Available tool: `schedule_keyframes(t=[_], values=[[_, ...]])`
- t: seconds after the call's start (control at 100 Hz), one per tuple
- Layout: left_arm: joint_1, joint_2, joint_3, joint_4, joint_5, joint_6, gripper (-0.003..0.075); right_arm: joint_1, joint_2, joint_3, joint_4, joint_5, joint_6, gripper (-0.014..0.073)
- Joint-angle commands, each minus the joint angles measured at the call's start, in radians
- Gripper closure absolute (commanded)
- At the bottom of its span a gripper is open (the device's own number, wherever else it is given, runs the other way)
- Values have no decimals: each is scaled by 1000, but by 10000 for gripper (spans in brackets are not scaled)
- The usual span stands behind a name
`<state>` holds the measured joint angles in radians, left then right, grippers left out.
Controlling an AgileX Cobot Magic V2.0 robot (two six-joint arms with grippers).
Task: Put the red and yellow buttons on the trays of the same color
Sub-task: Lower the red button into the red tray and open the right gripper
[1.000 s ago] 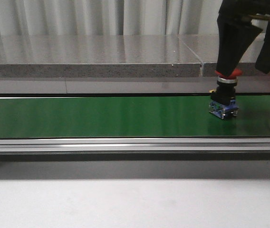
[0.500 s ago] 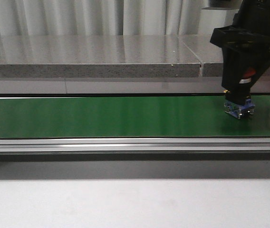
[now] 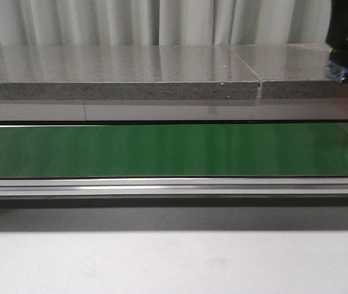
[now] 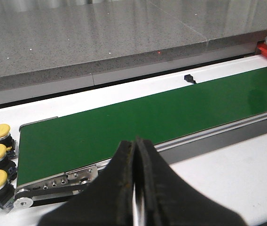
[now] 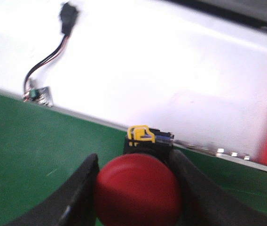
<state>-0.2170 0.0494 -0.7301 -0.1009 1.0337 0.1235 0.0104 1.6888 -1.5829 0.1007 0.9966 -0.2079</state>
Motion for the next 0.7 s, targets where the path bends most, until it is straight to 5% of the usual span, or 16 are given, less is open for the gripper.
schedule_keyframes(t=[0.0,0.31,0.69], values=[[-8,17,-20,-10,-75,-9,741,-79,-47,-57,-9,-39,27,488],[-8,17,-20,-10,-75,-9,741,-298,30,-97,4,-68,144,488],[-8,17,-20,-10,-75,-9,741,-367,255,-280,61,-30,172,488]])
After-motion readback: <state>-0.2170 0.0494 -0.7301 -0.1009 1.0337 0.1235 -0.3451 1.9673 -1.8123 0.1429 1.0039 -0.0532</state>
